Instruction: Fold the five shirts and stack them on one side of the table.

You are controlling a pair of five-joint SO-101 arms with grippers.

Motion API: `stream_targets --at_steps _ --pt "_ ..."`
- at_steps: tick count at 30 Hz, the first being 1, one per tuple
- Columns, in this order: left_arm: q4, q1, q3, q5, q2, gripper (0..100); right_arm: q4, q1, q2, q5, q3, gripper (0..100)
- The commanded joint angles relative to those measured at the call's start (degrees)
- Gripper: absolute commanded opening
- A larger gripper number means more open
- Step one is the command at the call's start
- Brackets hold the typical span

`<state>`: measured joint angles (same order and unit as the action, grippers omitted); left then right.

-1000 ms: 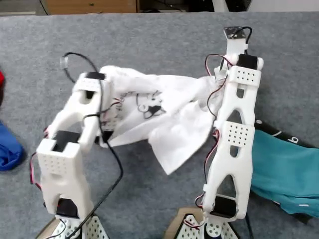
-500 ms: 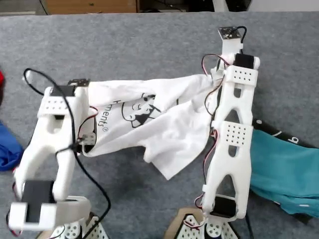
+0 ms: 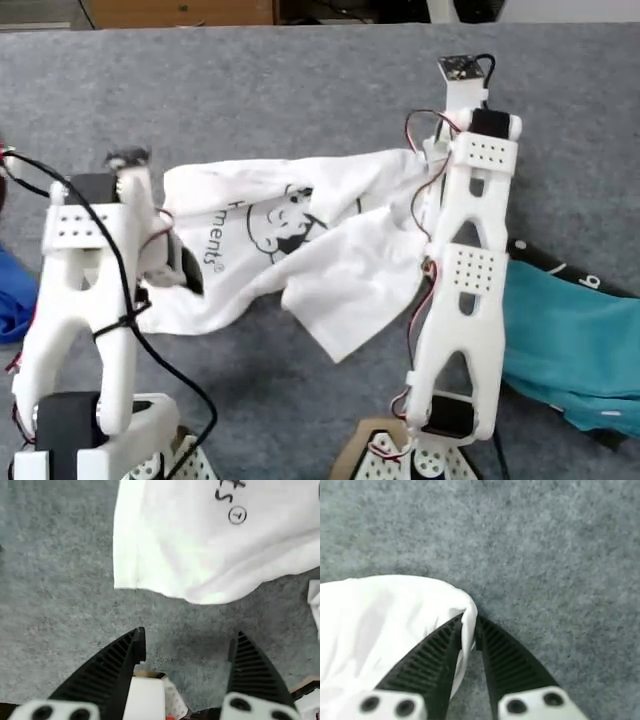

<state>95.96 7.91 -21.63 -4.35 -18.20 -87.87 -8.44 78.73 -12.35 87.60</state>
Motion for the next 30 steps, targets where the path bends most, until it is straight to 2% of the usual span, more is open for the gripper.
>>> stream_targets --at_steps 1,7,10,15,25,30 --pt "-8.7 4.0 7.3 -0.1 -1.8 28 -0.3 0.5 -0.2 -0.4 2.9 0.5" --pt "-37.0 4.3 8.4 8.6 7.1 29 -0.1 0.5 -0.2 -0.4 2.9 0.5" --pt "-43.9 4.3 12.3 9.1 16.4 29 -0.1 0.5 -0.2 -0.4 2.9 0.5" --pt "-41.6 4.3 25.8 9.2 34.0 28 -0.1 0.5 -0.2 -0.4 2.9 0.5" --pt "-22.0 3.9 59.8 9.3 61.0 28 0.0 0.6 -0.2 -0.4 2.9 0.5" --pt "-16.6 2.2 72.0 9.3 70.4 28 0.0 0.6 -0.2 -0.4 2.9 0.5"
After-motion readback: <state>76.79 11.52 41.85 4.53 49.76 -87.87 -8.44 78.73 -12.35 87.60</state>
